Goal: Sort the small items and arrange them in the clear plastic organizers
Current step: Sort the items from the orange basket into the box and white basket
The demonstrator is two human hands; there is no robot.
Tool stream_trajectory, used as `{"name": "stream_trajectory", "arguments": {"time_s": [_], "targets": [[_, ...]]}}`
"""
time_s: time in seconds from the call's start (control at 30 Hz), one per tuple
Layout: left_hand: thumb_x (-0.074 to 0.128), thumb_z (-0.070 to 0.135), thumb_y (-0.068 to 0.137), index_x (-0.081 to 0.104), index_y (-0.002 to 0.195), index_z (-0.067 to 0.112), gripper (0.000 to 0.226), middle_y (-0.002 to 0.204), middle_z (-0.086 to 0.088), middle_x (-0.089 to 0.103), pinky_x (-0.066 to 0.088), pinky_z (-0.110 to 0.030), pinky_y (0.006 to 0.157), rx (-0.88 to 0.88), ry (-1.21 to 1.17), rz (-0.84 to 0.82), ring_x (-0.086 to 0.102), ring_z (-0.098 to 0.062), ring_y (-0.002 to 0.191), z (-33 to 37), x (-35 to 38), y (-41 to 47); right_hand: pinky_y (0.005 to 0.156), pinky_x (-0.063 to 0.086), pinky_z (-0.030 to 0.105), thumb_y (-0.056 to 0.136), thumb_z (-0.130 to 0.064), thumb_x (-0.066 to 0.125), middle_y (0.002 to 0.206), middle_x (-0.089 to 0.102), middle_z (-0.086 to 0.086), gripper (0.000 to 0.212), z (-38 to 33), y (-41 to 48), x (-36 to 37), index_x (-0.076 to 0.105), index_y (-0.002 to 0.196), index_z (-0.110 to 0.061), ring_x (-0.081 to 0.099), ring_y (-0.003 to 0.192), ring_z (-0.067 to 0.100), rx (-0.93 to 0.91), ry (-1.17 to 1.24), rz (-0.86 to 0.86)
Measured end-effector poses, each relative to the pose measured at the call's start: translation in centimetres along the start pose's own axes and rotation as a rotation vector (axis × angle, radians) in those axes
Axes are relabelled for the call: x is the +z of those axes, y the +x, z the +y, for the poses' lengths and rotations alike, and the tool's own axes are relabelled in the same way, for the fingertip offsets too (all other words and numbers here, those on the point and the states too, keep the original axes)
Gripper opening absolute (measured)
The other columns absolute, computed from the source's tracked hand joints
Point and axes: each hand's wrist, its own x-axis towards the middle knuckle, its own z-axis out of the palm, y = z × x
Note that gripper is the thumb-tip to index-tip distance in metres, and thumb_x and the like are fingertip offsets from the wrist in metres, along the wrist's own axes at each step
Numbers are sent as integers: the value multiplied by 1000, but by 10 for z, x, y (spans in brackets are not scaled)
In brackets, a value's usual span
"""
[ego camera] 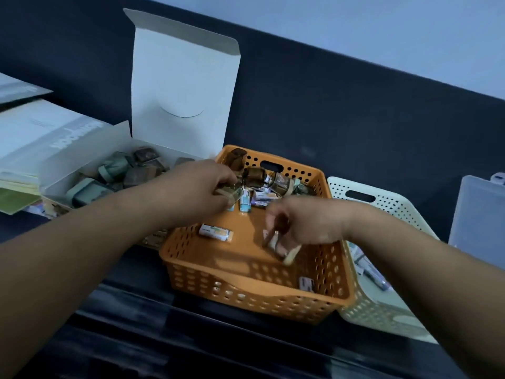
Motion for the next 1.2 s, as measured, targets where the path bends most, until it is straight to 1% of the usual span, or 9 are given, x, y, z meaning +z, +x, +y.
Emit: {"name": "stream_trajectory", "arguments": {"time_s": [0.13, 0.23, 0.33, 0.43, 0.67, 0.73, 0.9, 1.0, 1.2], "targets": [[64, 36, 88, 53, 129, 35, 43, 131, 12, 52, 37, -24, 94, 81, 38, -19, 47, -9, 118, 19, 4, 5, 68, 46, 27, 75, -18, 81, 83, 64, -8, 28, 16, -14, -20, 61, 95, -19, 59, 76, 8, -67, 262, 384], [66, 35, 87, 57, 125, 34, 39, 113, 16, 58, 43, -24, 89, 170, -45, -225, 53, -4, 104, 49, 16, 10, 69, 48, 32, 75, -15, 81, 83, 61, -2, 30, 31, -28, -24, 60, 97, -15, 56, 73, 12, -92, 409, 533], [63, 33, 89, 56, 128, 25, 41, 115, 8, 62, 48, -30, 89, 216, -2, -578, 57, -10, 102, 84, 37, 19, 74, 51, 39, 75, -12, 81, 89, 64, 11, 32, 47, -38, -20, 60, 98, -15, 59, 75, 20, -92, 529, 592], [58, 28, 93, 58, 121, 15, 31, 91, 7, 60, 46, -15, 61, 196, 57, -793, 54, -5, 73, 107, 60, 30, 85, 52, 45, 75, -12, 81, 101, 67, 15, 32, 60, -47, -13, 61, 100, -17, 65, 89, 29, -79, 588, 638], [62, 21, 90, 56, 94, 23, 7, 82, 8, 52, 47, -31, 84, 137, 103, -858, 54, -15, 90, 112, 83, 36, 83, 54, 39, 76, -12, 80, 102, 68, 15, 30, 80, -66, 1, 62, 100, -16, 65, 84, 19, -63, 690, 664], [66, 18, 86, 51, 83, 26, 17, 85, 7, 55, 50, -34, 87, 97, 43, -878, 57, -16, 91, 111, 83, 36, 84, 54, 41, 76, -11, 79, 97, 67, 13, 27, 83, -67, 4, 62, 96, -17, 64, 83, 18, -66, 713, 667], [71, 15, 80, 57, 99, 19, 24, 99, -5, 66, 55, -39, 82, 100, -123, -740, 64, -22, 91, 102, 79, 31, 81, 55, 38, 77, -8, 78, 90, 64, 6, 27, 88, -69, 9, 63, 98, -16, 63, 79, 15, -72, 772, 674], [67, 13, 85, 56, 96, 19, 16, 90, -5, 64, 51, -31, 67, 61, -264, -549, 62, -17, 78, 98, 57, 35, 80, 52, 32, 78, -8, 77, 90, 63, 6, 31, 95, -75, 9, 63, 105, -15, 62, 79, 14, -77, 830, 691], [67, 13, 85, 61, 93, 12, 10, 81, -11, 71, 55, -34, 69, 8, -729, -156, 67, -19, 71, 116, 20, 50, 70, 53, 27, 80, -5, 73, 90, 64, 12, 25, 117, -99, 0, 63, 103, -8, 63, 76, 18, -49, 985, 843]]}}
